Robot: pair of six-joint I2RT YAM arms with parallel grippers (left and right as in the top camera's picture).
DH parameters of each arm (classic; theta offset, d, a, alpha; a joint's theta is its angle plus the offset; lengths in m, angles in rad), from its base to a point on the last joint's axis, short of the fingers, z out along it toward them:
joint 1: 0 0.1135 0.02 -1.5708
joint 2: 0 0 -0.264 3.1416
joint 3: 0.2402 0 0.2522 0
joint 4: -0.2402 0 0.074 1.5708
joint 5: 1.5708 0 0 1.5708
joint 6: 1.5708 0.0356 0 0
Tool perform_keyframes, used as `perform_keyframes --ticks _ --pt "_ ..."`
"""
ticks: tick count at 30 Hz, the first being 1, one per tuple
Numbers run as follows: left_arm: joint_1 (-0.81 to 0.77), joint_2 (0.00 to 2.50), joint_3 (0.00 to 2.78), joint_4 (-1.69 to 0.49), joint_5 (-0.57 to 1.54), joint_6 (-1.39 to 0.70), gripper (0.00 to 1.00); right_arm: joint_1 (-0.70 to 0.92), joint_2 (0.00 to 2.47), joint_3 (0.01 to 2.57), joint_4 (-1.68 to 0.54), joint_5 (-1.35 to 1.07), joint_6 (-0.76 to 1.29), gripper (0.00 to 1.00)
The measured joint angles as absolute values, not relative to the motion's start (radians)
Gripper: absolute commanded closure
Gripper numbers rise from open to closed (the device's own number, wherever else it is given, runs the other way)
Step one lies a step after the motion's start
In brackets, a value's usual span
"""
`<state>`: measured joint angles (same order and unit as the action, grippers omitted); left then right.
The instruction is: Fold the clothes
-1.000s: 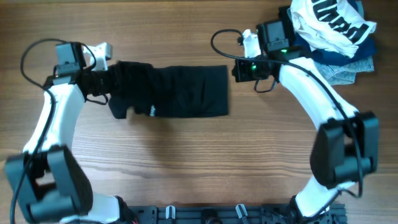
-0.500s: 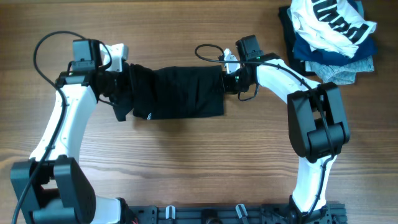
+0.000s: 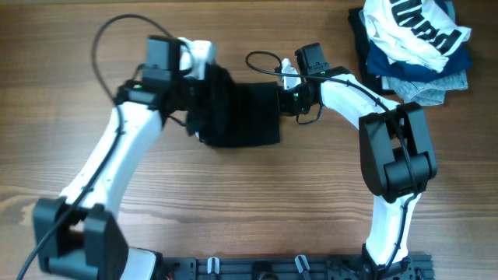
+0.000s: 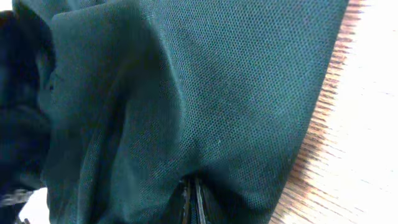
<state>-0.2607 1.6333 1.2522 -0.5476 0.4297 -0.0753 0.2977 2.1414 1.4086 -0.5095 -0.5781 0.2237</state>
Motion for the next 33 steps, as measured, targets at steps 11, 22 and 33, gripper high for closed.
perform_keyframes --ticks 11,22,33 --pt "-0.392 1.766 1.252 -0.447 0.411 -0.141 0.96 0.183 2.046 1.465 -0.472 -0.692 0.299 0.96" --pt "-0.413 1.766 1.253 -0.334 0.390 -0.183 0.24 -0.128 1.581 1.559 -0.476 -0.719 0.370 0.96" --pt "-0.503 1.765 1.254 -0.231 0.394 -0.205 0.00 -0.126 1.620 1.547 -0.546 -0.718 0.352 0.89"
